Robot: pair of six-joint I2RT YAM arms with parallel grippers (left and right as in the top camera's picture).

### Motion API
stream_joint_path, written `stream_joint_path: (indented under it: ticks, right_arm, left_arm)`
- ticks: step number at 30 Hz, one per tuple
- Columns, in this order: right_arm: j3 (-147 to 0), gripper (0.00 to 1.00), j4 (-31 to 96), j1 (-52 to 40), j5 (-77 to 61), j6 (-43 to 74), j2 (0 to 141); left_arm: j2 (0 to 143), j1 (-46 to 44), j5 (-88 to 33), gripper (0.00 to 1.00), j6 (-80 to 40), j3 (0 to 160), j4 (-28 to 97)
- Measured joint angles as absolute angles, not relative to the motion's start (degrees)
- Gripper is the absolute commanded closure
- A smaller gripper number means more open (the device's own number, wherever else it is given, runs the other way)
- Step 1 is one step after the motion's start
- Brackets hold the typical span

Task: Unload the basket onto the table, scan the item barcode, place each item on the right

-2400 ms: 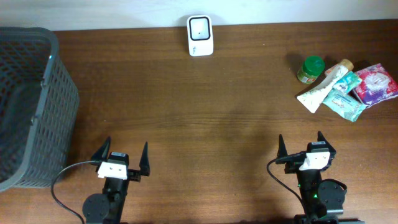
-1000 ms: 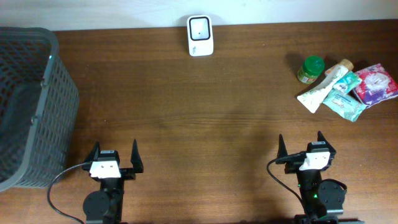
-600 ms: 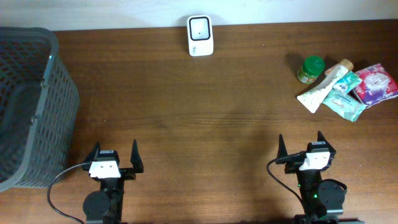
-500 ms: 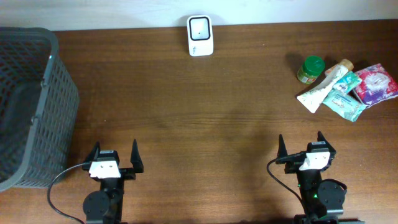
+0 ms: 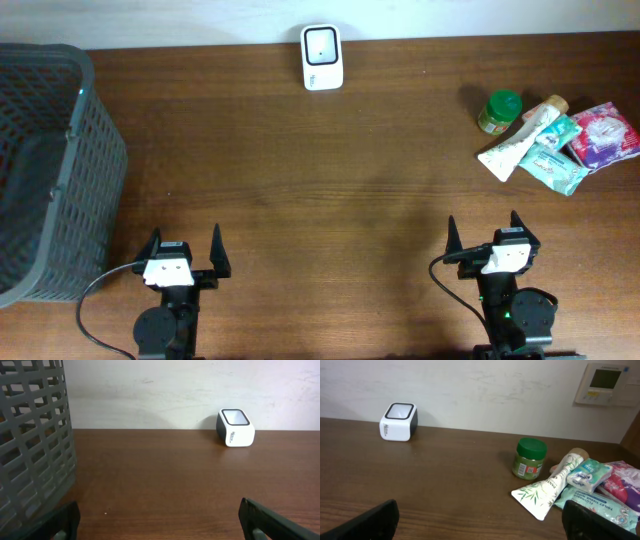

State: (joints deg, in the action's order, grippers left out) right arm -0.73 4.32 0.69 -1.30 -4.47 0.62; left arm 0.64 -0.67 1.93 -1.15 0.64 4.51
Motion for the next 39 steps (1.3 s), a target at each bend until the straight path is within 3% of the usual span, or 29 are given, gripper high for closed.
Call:
stream_joint_path:
  ticks: [10, 39]
  right_arm:
    - [-0.7, 0.01, 4.4, 0.7, -0.2, 1.5, 0.6]
    - [-0.7, 0.01, 4.4, 0.7, -0.2, -0.3, 0.6]
  left_arm:
    - [0.6, -0.7, 1.9, 0.01, -1.1, 0.6, 4.5]
    - [0.6, -0.7, 1.9, 0.01, -1.1, 0.6, 4.5]
